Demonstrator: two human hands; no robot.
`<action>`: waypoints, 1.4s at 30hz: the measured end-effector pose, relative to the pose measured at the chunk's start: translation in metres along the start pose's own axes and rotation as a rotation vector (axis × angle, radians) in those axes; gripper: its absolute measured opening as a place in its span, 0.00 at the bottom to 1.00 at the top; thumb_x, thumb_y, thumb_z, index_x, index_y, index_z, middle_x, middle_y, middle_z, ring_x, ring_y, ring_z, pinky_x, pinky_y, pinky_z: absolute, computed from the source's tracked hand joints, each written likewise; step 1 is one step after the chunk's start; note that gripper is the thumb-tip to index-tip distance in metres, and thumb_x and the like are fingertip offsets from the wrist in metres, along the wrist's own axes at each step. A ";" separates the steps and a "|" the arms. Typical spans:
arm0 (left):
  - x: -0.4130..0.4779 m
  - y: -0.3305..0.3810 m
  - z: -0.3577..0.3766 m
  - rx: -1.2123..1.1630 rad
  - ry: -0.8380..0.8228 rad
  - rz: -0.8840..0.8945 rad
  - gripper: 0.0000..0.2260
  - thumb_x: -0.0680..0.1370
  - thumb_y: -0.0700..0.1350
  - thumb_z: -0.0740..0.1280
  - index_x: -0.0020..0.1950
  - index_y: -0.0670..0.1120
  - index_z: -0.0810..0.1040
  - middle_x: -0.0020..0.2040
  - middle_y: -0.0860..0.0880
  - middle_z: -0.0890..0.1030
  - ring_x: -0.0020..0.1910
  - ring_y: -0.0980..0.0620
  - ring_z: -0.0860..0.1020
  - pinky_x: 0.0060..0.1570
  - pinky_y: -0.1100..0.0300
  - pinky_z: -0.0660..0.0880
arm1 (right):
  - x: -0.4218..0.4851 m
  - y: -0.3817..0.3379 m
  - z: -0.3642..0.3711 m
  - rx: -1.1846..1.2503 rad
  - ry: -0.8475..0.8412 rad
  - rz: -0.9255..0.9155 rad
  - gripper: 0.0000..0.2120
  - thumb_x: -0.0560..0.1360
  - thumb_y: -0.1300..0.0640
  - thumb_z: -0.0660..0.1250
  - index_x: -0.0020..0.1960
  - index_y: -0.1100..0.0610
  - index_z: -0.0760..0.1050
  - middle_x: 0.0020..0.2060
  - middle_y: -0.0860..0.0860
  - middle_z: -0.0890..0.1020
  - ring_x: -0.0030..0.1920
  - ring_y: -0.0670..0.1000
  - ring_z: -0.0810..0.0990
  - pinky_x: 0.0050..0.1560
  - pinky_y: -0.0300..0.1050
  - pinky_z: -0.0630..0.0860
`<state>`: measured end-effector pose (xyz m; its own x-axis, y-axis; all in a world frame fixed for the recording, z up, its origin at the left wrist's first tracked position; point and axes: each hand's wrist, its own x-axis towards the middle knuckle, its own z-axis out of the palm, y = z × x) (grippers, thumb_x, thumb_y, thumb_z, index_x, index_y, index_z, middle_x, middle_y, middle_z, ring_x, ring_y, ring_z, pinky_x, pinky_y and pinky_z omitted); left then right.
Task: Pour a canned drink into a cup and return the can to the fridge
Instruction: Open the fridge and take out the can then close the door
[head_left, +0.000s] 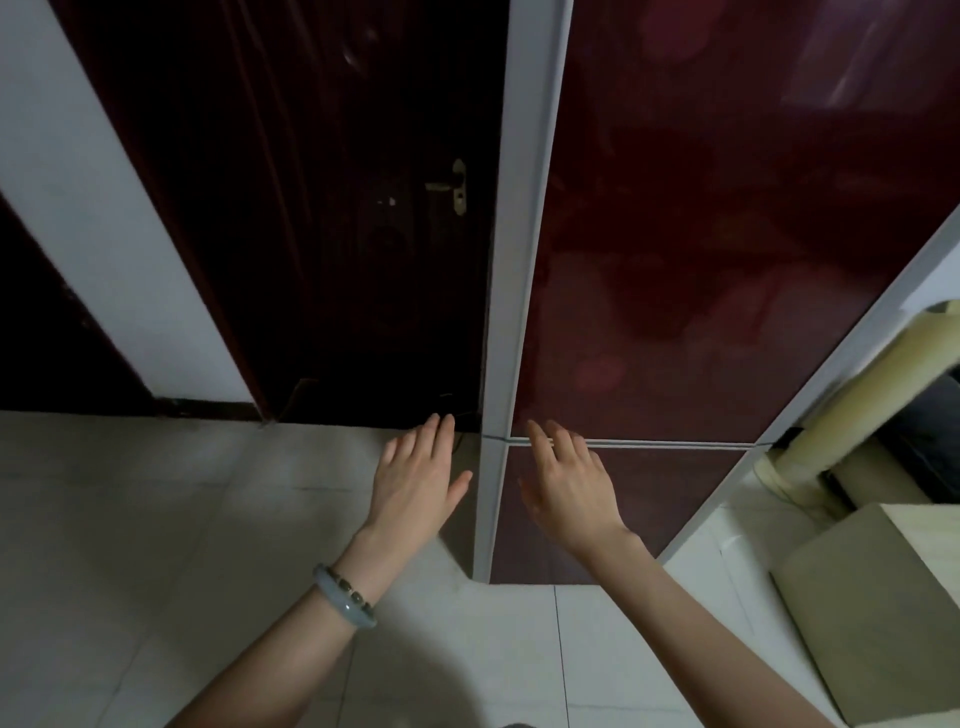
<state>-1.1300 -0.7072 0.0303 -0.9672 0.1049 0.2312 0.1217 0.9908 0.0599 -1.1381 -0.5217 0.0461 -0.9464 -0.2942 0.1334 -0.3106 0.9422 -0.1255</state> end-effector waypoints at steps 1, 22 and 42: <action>0.007 -0.003 0.002 -0.005 -0.003 0.011 0.31 0.79 0.60 0.55 0.77 0.44 0.53 0.76 0.46 0.61 0.72 0.47 0.64 0.68 0.55 0.60 | 0.005 0.000 0.001 -0.005 0.001 0.007 0.31 0.77 0.49 0.61 0.75 0.57 0.54 0.72 0.57 0.62 0.70 0.57 0.63 0.65 0.50 0.65; 0.190 -0.014 -0.027 -0.641 0.146 -0.007 0.34 0.76 0.58 0.64 0.76 0.46 0.55 0.74 0.45 0.63 0.72 0.47 0.63 0.69 0.51 0.62 | 0.141 0.045 -0.070 -0.265 0.421 -0.084 0.37 0.68 0.57 0.69 0.73 0.62 0.61 0.72 0.64 0.63 0.72 0.62 0.62 0.70 0.60 0.60; 0.241 -0.003 -0.050 -0.870 0.058 0.040 0.17 0.77 0.50 0.67 0.63 0.49 0.69 0.54 0.54 0.77 0.47 0.60 0.75 0.41 0.68 0.70 | 0.167 0.055 -0.081 -0.336 0.265 -0.088 0.37 0.76 0.47 0.60 0.76 0.59 0.46 0.77 0.56 0.46 0.76 0.56 0.44 0.73 0.59 0.39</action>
<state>-1.3527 -0.6895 0.1346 -0.9486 0.1106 0.2966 0.3054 0.5661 0.7657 -1.3059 -0.5061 0.1407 -0.8486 -0.3653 0.3827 -0.3012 0.9283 0.2182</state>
